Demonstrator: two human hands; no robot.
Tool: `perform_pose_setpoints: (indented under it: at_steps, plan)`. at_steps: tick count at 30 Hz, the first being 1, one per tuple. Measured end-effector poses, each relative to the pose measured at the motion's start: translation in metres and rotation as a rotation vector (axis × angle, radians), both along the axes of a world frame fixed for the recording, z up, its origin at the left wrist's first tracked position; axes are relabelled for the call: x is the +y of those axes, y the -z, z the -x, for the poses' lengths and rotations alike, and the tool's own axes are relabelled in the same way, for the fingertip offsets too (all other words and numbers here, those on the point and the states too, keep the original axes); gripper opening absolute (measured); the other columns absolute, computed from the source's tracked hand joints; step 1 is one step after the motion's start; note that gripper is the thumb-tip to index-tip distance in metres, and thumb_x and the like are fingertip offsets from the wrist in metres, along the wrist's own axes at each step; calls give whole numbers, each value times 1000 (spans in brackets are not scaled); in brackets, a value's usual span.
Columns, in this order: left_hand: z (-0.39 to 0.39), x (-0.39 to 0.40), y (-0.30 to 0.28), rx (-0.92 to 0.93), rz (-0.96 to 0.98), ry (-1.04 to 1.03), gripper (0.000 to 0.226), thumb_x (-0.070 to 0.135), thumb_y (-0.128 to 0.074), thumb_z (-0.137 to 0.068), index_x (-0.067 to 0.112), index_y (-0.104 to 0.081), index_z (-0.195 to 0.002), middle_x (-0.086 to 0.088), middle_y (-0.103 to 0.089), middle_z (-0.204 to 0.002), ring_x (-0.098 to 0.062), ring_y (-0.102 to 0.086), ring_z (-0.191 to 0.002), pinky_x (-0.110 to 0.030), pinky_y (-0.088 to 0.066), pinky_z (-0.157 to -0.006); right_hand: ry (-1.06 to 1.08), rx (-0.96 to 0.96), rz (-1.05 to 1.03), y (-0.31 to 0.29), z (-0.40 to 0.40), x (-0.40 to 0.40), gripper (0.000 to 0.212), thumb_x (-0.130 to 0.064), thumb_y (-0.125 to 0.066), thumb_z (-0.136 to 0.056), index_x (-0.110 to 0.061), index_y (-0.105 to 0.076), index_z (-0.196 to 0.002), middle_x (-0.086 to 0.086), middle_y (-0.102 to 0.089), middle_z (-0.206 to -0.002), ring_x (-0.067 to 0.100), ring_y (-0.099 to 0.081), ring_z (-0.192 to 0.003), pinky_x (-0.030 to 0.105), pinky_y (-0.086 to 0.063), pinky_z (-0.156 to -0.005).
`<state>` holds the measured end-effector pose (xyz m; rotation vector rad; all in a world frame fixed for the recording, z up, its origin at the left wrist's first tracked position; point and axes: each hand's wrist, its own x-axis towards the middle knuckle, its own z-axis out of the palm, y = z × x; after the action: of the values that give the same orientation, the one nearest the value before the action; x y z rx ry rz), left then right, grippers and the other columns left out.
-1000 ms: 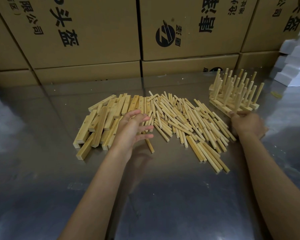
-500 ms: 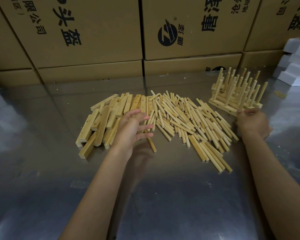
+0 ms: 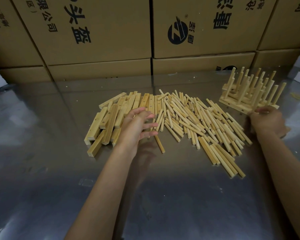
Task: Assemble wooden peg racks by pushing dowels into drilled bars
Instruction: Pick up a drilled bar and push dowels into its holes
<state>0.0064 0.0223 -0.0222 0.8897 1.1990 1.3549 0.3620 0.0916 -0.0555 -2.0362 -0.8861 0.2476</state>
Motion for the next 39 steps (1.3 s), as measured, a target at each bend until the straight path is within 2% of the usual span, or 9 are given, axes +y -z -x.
perform_pose_setpoints:
  at_steps: [8,13,16,20,22,26,32,35,39]
  plan:
    - [2,-1,-1,10,5,-24,32,16,-59,-100,14,-55,-131,-10,-72,-113,-25,-76,-89,-33,-60,-61,22,23,-39,2,-3,3,28,-32,-66,-88,-21,-60,-113,7,-65,-108,32,-55,-113,48,-27,-108]
    - [-3,-1,0,65,24,-21,27,12,-57,-100,14,-59,-127,-11,-73,-111,-25,-76,-89,-34,-62,-67,-13,-54,-120,-8,17,-14,4,-15,-58,-89,-18,-60,-88,7,-60,-85,33,-59,-94,47,-40,-98]
    - [-6,-3,-1,110,12,-63,23,6,-52,-102,11,-63,-122,-12,-73,-107,-27,-75,-89,-33,-63,-67,-324,-135,-126,-23,56,-25,12,-13,-57,-91,-15,-60,-79,3,-58,-72,29,-63,-82,37,-49,-72]
    - [2,-4,-9,166,-53,-182,28,1,-46,-101,18,-66,-110,-5,-75,-101,-19,-74,-86,-26,-62,-66,-856,-211,-40,-34,134,-51,17,-28,-66,-90,-24,-60,-74,-8,-62,-68,7,-60,-65,28,-45,-59]
    - [12,-2,-9,340,-116,-276,31,0,-46,-97,21,-66,-107,0,-74,-98,-11,-72,-80,-24,-60,-66,-1009,-217,-1,-33,167,-61,15,-29,-66,-87,-25,-61,-73,-9,-66,-72,8,-63,-72,31,-51,-66]
    - [36,3,2,1109,-205,-351,13,12,-57,-93,21,-66,-96,6,-65,-89,-10,-58,-80,-17,-39,-62,-1063,-264,6,-13,204,-69,9,-27,-62,-86,-25,-63,-77,-11,-65,-71,7,-60,-69,29,-50,-63]
    - [19,4,21,1643,-39,-77,36,57,-61,-90,21,-64,-96,-1,-57,-119,-26,-44,-122,-41,-33,-105,-1030,-285,-61,3,208,-67,8,-28,-60,-87,-28,-61,-79,-11,-61,-64,7,-58,-62,28,-45,-56]
    - [19,3,19,1545,-127,-139,29,47,-61,-94,18,-64,-94,0,-60,-107,-24,-48,-111,-36,-35,-92,-1027,-213,-103,-1,209,-66,6,-29,-60,-88,-30,-62,-82,-13,-62,-67,2,-58,-61,23,-42,-52]
    - [18,2,5,824,-101,-74,24,42,-66,-94,19,-69,-87,5,-66,-80,-5,-60,-75,-11,-39,-59,-992,180,-84,-13,205,-64,9,-29,-57,-96,-32,-65,-93,-10,-67,-80,-4,-59,-66,12,-40,-56]
